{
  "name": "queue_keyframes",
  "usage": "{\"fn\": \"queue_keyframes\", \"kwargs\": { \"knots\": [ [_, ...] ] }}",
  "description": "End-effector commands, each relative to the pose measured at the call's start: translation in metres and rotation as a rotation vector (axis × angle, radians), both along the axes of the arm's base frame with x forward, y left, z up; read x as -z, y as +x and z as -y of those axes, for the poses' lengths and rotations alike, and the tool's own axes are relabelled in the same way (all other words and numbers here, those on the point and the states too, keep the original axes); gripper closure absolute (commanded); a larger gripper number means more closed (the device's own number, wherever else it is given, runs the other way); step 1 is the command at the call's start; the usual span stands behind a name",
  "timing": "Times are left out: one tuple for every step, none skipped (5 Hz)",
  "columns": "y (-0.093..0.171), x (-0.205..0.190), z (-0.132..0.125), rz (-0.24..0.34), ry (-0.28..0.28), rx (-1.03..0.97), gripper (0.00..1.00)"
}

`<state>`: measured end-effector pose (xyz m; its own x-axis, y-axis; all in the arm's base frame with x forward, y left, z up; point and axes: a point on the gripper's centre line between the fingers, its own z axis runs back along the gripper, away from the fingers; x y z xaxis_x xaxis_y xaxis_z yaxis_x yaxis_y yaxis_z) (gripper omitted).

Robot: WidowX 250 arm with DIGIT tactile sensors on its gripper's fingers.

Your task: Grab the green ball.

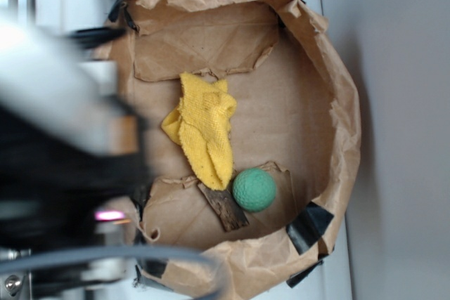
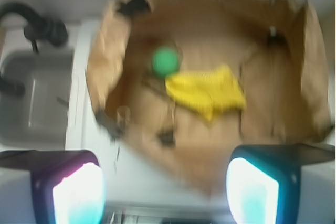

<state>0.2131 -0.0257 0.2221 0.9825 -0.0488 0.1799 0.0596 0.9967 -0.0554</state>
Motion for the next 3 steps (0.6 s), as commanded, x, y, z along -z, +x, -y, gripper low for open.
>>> {"fn": "queue_keyframes", "kwargs": {
  "knots": [
    [0.004, -0.014, -0.002, 0.047, -0.006, -0.015, 0.00],
    [0.004, -0.014, -0.002, 0.047, -0.006, -0.015, 0.00],
    [0.033, 0.036, -0.020, 0.008, 0.054, -0.048, 0.00]
  ]
}}
